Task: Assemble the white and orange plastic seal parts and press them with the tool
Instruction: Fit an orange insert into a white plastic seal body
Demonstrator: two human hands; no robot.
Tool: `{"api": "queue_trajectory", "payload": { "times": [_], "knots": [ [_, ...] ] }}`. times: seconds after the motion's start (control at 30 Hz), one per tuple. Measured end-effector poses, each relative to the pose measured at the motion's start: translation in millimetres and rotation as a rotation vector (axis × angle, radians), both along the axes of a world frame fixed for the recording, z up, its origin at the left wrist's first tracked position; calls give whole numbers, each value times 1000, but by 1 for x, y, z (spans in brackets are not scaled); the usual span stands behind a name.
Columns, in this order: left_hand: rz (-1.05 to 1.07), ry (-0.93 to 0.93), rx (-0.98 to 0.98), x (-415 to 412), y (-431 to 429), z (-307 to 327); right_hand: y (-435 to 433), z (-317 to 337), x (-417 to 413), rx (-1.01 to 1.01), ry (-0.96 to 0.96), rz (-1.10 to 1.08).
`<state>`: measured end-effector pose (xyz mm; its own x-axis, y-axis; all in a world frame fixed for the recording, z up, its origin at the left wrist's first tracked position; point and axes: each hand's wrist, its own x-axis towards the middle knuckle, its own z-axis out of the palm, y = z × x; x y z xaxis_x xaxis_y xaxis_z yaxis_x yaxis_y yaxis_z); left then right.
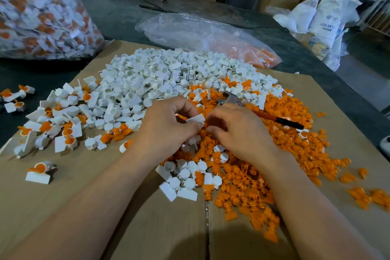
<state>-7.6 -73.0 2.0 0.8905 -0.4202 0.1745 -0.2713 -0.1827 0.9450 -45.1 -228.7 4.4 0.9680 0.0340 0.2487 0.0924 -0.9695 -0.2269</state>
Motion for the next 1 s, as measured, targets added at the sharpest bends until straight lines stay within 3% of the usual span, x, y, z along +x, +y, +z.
{"api": "queue_trajectory", "payload": {
  "times": [0.7,0.8,0.93,1.0],
  "knots": [
    [27,70,-113,2,2,0,-8,-2,0,150,-54,11],
    [24,82,-91,1,2,3,-7,2,-2,298,-123,-6],
    [10,109,-93,1,3,4,-3,6,-5,671,-87,8],
    [5,112,-77,0,3,4,-2,5,-5,666,-60,33]
  ]
}}
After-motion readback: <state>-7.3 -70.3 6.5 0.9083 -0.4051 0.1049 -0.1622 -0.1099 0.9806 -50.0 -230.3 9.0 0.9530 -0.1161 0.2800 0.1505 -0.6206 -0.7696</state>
